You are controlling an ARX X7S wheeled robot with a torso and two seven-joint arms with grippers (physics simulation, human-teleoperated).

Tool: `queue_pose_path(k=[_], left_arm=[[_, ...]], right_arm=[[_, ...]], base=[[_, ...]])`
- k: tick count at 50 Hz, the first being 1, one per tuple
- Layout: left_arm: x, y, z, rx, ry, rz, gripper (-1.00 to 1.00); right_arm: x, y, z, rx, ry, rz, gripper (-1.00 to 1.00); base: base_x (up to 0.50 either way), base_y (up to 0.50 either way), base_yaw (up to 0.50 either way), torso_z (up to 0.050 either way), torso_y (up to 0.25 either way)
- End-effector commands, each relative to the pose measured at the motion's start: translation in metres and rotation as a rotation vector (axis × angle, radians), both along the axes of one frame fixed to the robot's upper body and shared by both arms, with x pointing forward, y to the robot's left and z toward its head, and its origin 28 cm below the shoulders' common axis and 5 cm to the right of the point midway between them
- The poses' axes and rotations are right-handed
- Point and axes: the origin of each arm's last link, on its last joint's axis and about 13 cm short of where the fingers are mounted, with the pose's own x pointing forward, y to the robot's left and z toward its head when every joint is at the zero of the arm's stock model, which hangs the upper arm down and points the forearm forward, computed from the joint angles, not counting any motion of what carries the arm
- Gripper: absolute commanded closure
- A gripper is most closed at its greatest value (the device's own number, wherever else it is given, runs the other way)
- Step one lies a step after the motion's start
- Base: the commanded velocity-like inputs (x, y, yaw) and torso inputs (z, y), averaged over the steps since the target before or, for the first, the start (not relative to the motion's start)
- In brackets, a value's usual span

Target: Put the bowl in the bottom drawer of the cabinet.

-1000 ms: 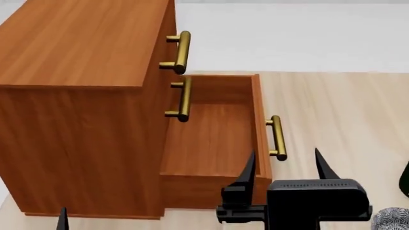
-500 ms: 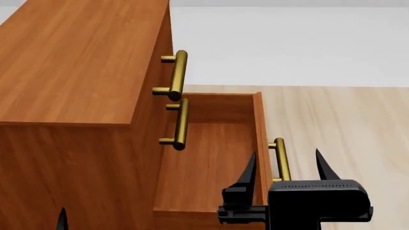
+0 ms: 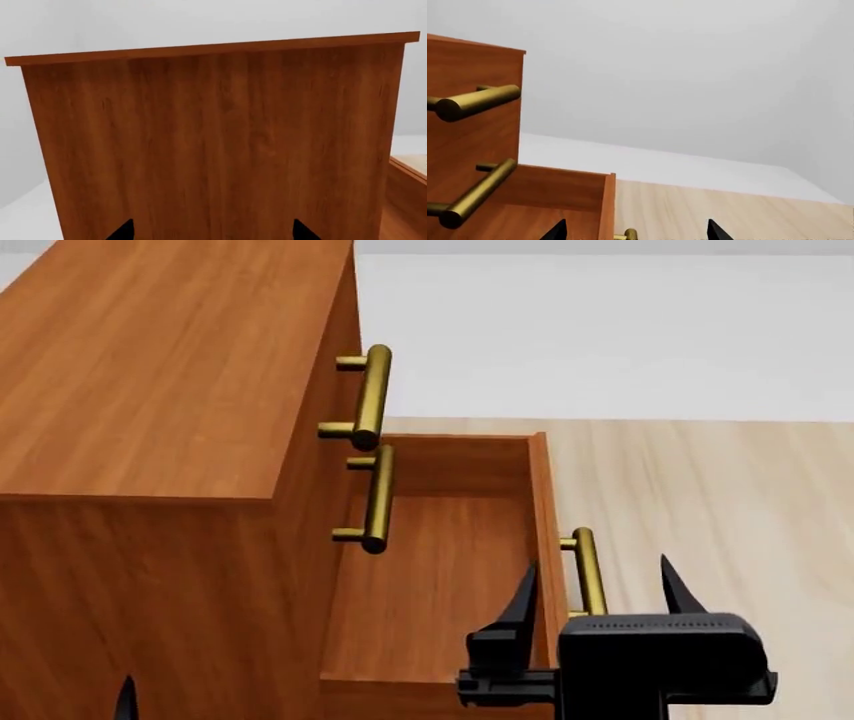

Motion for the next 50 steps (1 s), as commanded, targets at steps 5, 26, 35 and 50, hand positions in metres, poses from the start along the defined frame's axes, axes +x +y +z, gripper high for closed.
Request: queue_pose_path(k=[5,26,35,50], left_arm=[[-0.001,0.000,0.000,-0.007,-0.004,-0.005,-1.00],[0.003,0.000,0.000,-0.011,-0.006,-0.005,-1.00],[0.004,0.000,0.002,-0.003,-0.006,-0.005,-1.00],[0.006,-0.003,0.002,0.000,-0.005,-0.007,-1.00]], right_arm=[[0.003,-0.002,0.002,-0.007,0.031,0.000,-1.00],[-0.002,-0.042,0.028,-0.032,0.178,-0.029,-1.00],[-0.006,-0.067,0.033,-0.023,0.284,-0.074,-1.00],[-0.020,-0.091,0.038,-0.015,0.439,-0.108,-1.00]], base=[[0.00,0.00,0.00,0.000,0.000],[0.00,0.00,0.00,0.000,0.000],[0.00,0.00,0.00,0.000,0.000],[0.00,0.00,0.00,0.000,0.000]])
